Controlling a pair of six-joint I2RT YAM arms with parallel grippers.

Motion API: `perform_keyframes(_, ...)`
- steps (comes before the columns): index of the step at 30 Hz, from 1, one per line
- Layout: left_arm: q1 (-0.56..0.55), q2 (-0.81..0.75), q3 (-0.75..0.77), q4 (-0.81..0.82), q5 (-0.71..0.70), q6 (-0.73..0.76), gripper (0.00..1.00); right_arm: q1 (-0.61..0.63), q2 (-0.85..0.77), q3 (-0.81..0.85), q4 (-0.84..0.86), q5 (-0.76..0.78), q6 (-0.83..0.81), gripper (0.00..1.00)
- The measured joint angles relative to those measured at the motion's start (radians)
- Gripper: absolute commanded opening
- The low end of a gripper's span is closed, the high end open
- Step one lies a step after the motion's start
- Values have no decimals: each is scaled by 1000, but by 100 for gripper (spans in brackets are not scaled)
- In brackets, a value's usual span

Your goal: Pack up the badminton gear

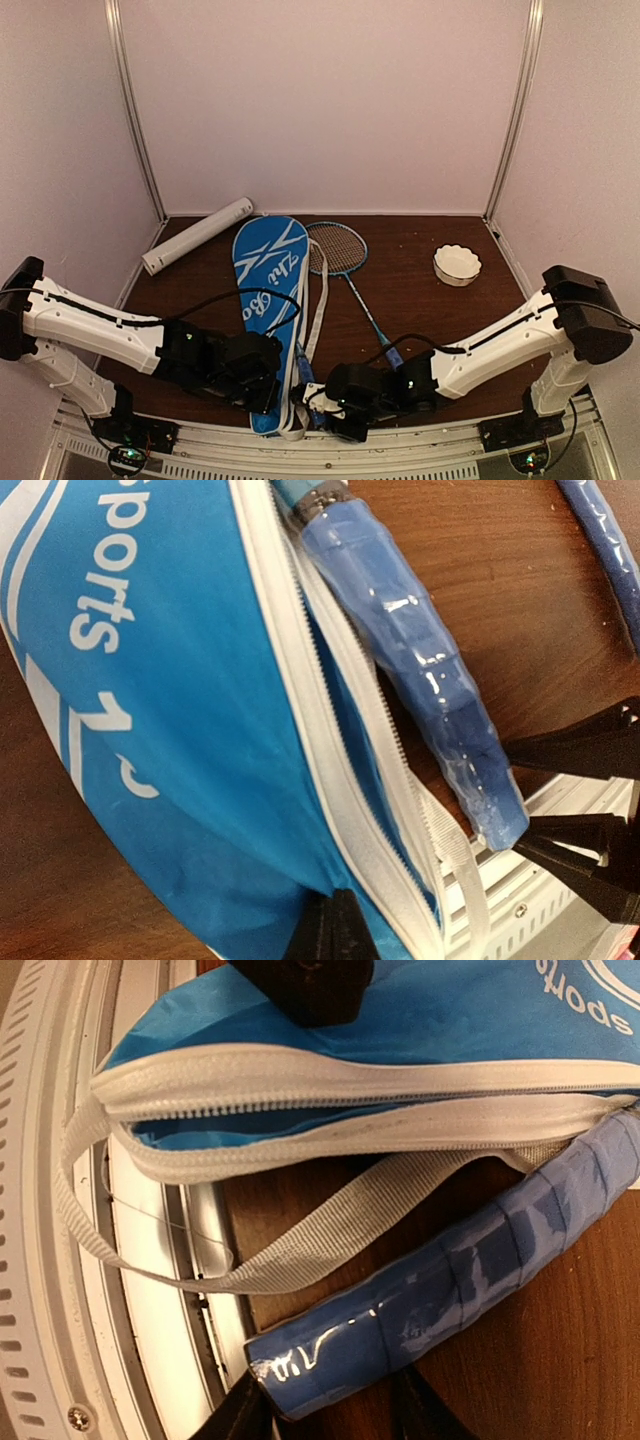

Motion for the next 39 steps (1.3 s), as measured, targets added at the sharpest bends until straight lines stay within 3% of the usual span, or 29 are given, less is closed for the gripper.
perform_keyframes(13, 1, -8, -2, 13, -10, 31, 0, 0, -82, 0, 44, 11, 2, 30)
perform_keyframes(27, 2, -56, -40, 56, -14, 55, 0, 23, -34, 77, 53, -4, 3, 24)
perform_keyframes(39, 2, -241, -169, 187, -15, 39, 0, 24, 55, 125, 46, -11, 17, 20)
